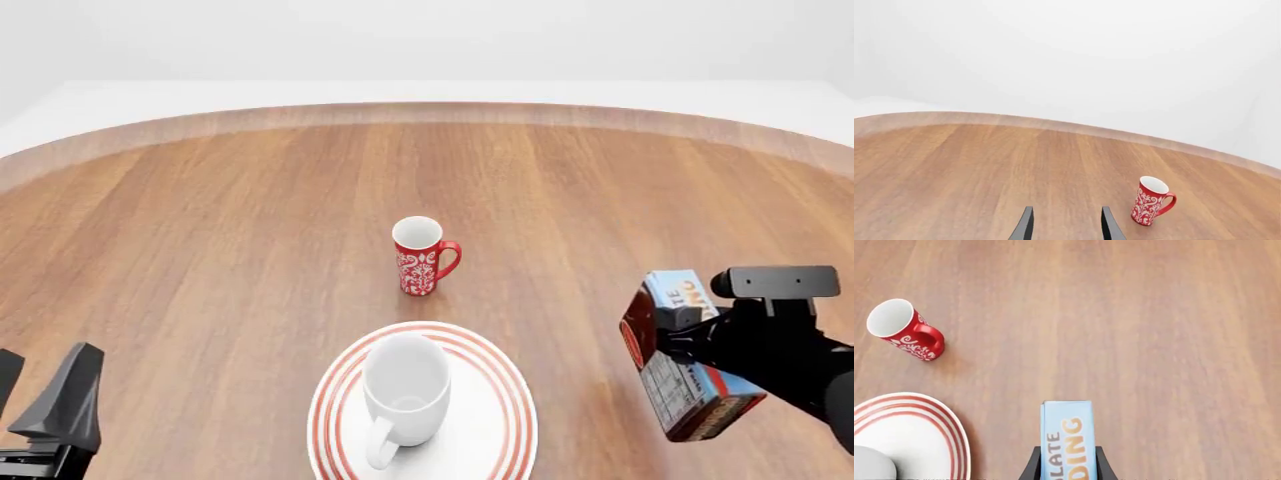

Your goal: Pick up the white mug and put it on the plate, and put the chocolate pudding to the right of the plate.

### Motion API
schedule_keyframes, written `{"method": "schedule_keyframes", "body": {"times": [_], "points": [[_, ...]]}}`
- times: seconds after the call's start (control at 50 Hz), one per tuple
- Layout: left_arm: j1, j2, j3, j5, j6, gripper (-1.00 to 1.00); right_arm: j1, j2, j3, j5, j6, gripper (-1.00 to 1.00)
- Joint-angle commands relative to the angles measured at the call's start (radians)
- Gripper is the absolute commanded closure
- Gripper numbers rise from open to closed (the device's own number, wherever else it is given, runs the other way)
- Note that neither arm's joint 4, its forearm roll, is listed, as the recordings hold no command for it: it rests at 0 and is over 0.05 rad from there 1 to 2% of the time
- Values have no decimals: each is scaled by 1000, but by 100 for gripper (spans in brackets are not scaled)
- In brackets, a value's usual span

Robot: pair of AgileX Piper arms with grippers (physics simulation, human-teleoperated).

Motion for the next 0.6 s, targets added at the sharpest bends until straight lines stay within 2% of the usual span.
{"method": "schedule_keyframes", "body": {"times": [0.02, 0.6], "points": [[1, 0, 0, 0, 0, -100, -7, 10, 18, -19, 8, 100], [1, 0, -1, 1, 0, -100, -17, 99, 71, -115, -11, 100]]}}
